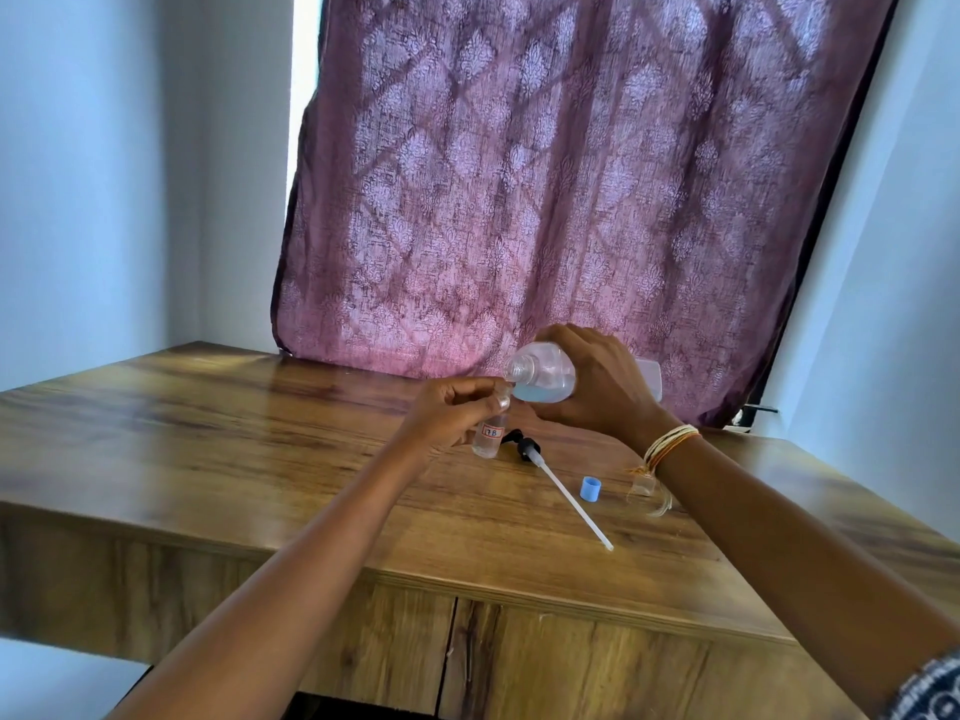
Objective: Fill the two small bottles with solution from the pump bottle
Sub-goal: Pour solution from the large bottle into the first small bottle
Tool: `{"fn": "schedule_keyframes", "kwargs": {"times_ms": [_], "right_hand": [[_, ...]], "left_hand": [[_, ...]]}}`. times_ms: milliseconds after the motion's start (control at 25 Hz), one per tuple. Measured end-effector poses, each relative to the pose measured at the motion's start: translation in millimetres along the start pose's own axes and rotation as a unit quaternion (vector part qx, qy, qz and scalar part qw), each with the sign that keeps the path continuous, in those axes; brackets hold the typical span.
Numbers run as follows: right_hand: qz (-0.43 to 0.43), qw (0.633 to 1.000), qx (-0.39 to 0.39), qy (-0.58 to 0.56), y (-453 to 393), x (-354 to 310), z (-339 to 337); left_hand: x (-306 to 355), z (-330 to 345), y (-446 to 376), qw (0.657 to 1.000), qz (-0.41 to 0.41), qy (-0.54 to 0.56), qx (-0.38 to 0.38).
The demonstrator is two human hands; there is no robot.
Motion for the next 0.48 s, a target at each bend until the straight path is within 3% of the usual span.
{"fn": "schedule_keyframes", "kwargs": {"times_ms": [280,480], "right_hand": [[0.097,0.986,0.003,-0.132,-3.8,-8.1,18.2],[0.204,0.945,0.009,-0.256,-11.4,-12.3,41.1]], "left_hand": [[-14.4,-11.8,0.7,1.000,0.004,0.005,0.021],[-32.6,-25.7,3.8,0.999,-0.014,0.016,0.037]]}}
Point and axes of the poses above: each hand's wrist, its own y-axis away from the middle knuckle, its own z-axis out of the palm, x = y × z, the point moved 1 cm from there along -y, towards the middle knuckle, and after that the axes turned 14 degrees about z, right-handed, at the moved point
